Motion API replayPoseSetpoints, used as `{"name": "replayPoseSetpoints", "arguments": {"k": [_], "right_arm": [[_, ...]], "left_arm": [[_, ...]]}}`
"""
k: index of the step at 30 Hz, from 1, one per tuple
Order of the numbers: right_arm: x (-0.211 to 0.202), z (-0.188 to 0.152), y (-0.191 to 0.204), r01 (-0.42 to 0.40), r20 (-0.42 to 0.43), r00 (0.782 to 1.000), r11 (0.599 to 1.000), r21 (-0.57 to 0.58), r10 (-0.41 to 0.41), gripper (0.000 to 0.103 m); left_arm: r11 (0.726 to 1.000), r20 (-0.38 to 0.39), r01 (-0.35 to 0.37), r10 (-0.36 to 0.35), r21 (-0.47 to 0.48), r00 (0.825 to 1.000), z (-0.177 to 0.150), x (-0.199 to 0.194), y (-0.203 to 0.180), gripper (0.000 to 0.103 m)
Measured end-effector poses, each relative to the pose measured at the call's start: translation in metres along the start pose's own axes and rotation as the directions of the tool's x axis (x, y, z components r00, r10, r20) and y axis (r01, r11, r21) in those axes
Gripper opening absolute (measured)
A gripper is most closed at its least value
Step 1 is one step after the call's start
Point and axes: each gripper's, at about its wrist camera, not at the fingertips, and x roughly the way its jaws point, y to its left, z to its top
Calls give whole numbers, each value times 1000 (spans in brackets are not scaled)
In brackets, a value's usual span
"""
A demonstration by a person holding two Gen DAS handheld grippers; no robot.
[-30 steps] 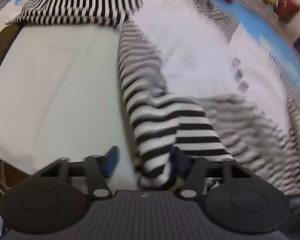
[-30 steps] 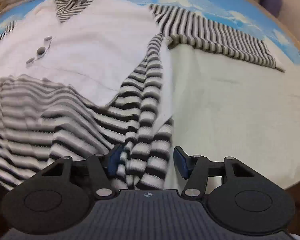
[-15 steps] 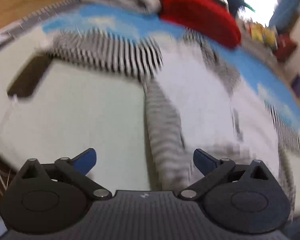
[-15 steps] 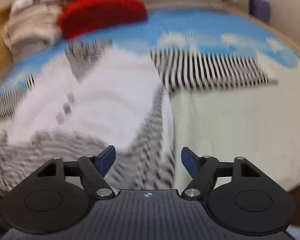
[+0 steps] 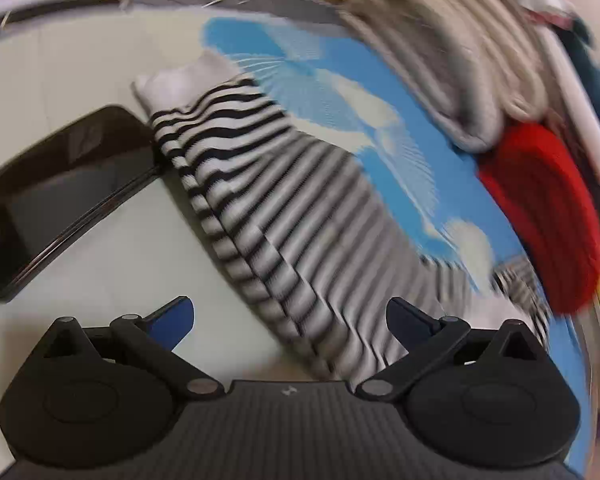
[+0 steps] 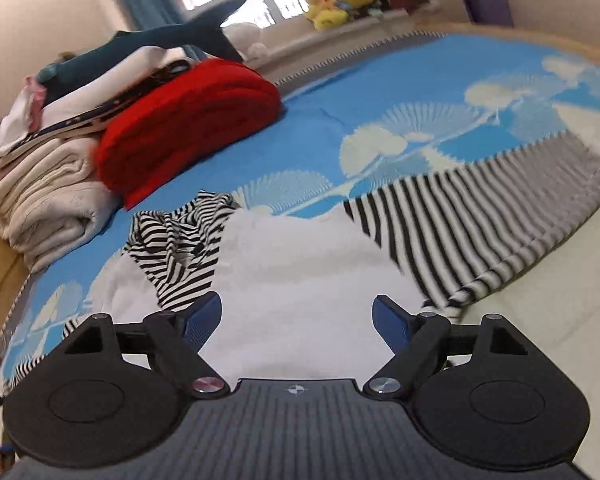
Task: Fold small clothes
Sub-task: 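Move the right tool to the white front panel and grasp it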
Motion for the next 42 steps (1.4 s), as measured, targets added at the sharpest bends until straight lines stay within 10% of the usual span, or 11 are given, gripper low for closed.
{"name": "replayPoseSetpoints", "arguments": {"k": [4, 7, 9, 13, 15, 18, 20, 25, 27, 32, 42], "right_arm": [[20, 0, -18, 51, -66, 997, 993, 104, -44, 84], [17, 3, -22, 38, -70, 997, 992, 124, -30, 84], [14, 6, -23, 19, -73, 997, 992, 122, -10, 84], [2, 10, -20, -9, -49, 999, 994, 109, 15, 84], [-2, 12, -17, -25, -41, 999, 996, 90, 29, 83], [-5, 14, -18, -24, -38, 999, 996, 85, 28, 83], [-7, 15, -22, -16, -37, 999, 995, 103, 20, 83], [-12, 19, -35, -26, -59, 998, 989, 148, 35, 84], [-13, 20, -37, -46, -70, 996, 987, 154, 57, 84], [-11, 16, -22, -87, -76, 992, 988, 128, 97, 84], [62, 14, 122, -204, -125, 976, 944, -260, 177, 83]], "left_arm": [[996, 66, -54, 59, -70, 996, 20, 25, 0, 101], [994, 116, -102, 105, -32, 988, 33, 25, -15, 6], [989, 262, -145, 142, -7, 955, 34, 4, -40, 3], [965, 341, 3, -95, 262, 935, 9, -38, -137, 3], [890, 262, 141, -274, 434, 925, -33, -57, -192, 4], [640, 0, 325, -453, 696, 892, -137, -73, -254, 38], [487, -178, 372, -398, 790, 900, -209, -66, -265, 98], [250, -128, 170, -178, 953, 976, -273, -49, -220, 102], [298, -62, 101, -139, 949, 988, -253, -55, -196, 102], [658, 17, -2, -16, 753, 1000, -171, -58, -151, 102], [865, -193, 147, -60, 480, 979, -99, -2, -129, 102]]}}
